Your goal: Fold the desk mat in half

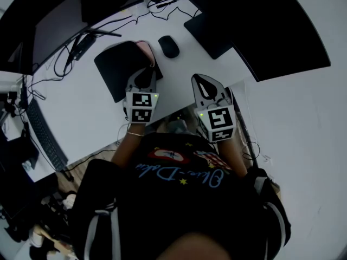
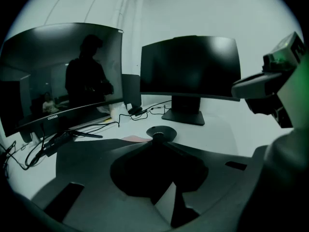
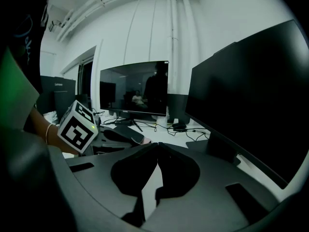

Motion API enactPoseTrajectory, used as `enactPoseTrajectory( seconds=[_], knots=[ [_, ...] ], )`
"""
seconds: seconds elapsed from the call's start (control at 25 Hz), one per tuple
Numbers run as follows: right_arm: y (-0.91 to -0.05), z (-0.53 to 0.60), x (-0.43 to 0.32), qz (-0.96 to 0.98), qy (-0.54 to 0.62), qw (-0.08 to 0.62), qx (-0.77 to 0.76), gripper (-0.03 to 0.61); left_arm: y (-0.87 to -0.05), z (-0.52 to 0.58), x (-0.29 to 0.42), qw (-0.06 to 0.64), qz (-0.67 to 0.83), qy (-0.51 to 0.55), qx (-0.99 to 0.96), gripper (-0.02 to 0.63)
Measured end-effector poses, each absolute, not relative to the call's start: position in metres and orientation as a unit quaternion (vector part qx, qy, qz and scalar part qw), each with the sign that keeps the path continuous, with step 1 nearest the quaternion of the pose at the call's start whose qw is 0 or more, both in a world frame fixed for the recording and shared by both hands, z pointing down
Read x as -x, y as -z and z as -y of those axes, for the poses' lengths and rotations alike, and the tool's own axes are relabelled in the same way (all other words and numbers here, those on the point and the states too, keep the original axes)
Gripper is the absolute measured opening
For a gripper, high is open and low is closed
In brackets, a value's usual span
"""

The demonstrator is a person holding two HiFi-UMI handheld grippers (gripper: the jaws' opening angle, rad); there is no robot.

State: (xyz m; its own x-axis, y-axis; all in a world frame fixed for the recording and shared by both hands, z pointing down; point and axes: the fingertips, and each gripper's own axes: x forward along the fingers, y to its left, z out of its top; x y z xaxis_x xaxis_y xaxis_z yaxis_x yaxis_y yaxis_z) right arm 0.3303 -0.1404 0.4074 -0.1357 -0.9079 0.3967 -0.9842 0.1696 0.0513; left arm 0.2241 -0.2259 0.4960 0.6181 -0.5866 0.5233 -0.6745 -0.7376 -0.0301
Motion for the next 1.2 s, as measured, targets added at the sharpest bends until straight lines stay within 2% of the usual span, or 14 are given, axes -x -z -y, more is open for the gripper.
enactPoseTrajectory(
  seconds=[0.16,0.28,0.4,0.64,0.8,0.92,1.04,1.2],
  knots=[
    [-0.407,0.145,-0.332,0.765,-0.114,0.168,-0.611,0.002,-0.502,0.222,-0.230,0.056,0.362,-0.280,-0.888,0.086],
    [-0.406,0.150,-0.330,0.783,-0.116,0.162,-0.589,0.002,-0.500,0.222,-0.233,0.080,0.373,-0.260,-0.887,0.133],
    [-0.406,0.155,-0.328,0.799,-0.117,0.155,-0.569,0.002,-0.497,0.220,-0.236,0.127,0.382,-0.226,-0.887,0.147],
    [-0.400,0.170,-0.316,0.822,-0.111,0.132,-0.543,0.002,-0.448,0.216,-0.225,0.115,0.400,-0.163,-0.894,0.147],
    [-0.375,0.182,-0.299,0.834,-0.107,0.066,-0.538,0.000,-0.402,0.206,-0.205,0.097,0.395,-0.111,-0.907,0.147],
    [-0.353,0.189,-0.279,0.844,-0.090,0.025,-0.528,0.000,-0.379,0.198,-0.181,0.092,0.400,-0.086,-0.908,0.133],
    [-0.339,0.194,-0.253,0.860,-0.084,0.015,-0.504,0.000,-0.363,0.192,-0.154,0.087,0.419,-0.077,-0.900,0.043],
    [-0.325,0.200,-0.214,0.880,-0.079,0.018,-0.467,0.000,-0.348,0.186,-0.122,0.087,0.434,-0.081,-0.893,0.017]
  ],
)
